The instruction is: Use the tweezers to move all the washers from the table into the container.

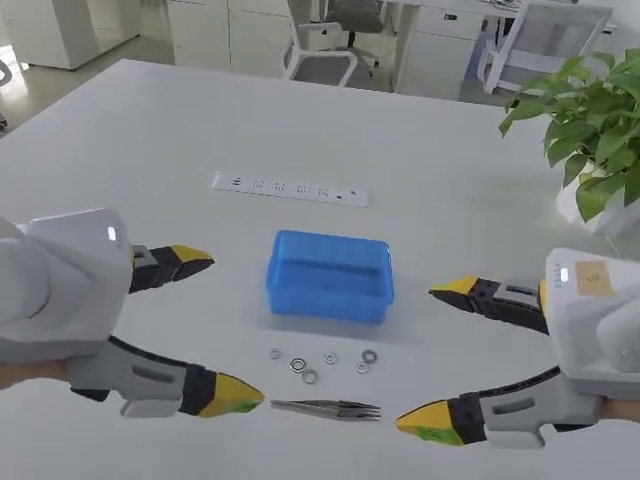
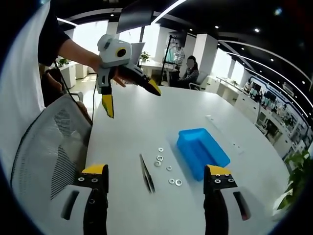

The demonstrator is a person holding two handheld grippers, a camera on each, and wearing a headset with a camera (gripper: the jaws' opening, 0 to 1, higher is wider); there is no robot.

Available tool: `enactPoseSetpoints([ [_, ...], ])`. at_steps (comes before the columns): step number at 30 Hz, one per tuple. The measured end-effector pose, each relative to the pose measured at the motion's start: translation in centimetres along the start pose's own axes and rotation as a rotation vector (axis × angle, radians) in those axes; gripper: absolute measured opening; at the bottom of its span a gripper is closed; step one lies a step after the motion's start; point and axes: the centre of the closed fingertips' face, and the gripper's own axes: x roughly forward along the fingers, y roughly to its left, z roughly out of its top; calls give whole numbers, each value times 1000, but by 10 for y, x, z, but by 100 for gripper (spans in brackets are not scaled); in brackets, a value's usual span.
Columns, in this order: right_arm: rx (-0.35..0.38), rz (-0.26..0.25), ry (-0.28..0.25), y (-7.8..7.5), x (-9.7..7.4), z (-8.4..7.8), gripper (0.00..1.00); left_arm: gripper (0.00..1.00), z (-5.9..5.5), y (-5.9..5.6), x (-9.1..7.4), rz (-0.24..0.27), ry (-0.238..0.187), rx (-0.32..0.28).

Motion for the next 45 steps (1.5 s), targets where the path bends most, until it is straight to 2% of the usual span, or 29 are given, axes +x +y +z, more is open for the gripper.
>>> enactPoseSetpoints([
  [3,-26,29,21,6,9,-3,78,87,-3,-7,10,-31,13,22],
  [5,-29,37,21,6,12,-4,76,85,-11,-14,17,-62,52,43],
  [8,-16,52,21,7,18,-7,74,74,-19,-18,24,-78,74,66],
  [10,-9,61,29,7,24,-12,73,74,-25,-21,27,-93,80,45],
  [12,3,72,33,7,29,-16,70,74,-29,-24,31,-97,85,-16],
  [13,12,75,34,7,32,-18,70,74,-30,-25,34,-103,79,-23],
  [15,21,88,42,9,40,-23,67,73,-34,-25,38,-103,87,-14],
  [18,17,106,63,12,50,-31,64,65,-48,-27,42,-125,135,-7],
  [21,13,116,83,14,60,-37,61,59,-61,-25,49,-139,155,17],
  [23,49,122,95,14,66,-40,59,56,-74,-22,53,-129,194,-37],
  [25,63,129,100,14,72,-41,55,55,-80,-21,58,-135,199,-40],
  [28,41,143,129,16,78,-47,51,54,-87,-24,65,-152,223,-28],
  [31,40,169,163,22,86,-55,46,51,-87,-28,72,-175,226,-6],
  [33,22,170,213,23,91,-64,43,44,-90,-33,76,-208,239,3],
  [35,26,185,215,27,95,-65,42,36,-94,-36,78,-227,262,-14],
  [39,15,187,257,25,98,-75,37,35,-99,-34,84,-233,277,-8],
  [41,16,192,261,23,101,-77,36,33,-107,-30,85,-231,309,27],
  [43,45,190,295,20,102,-83,34,30,-113,-25,85,-213,342,72],
  [45,58,209,288,21,106,-82,32,30,-114,-27,87,-230,342,33],
])
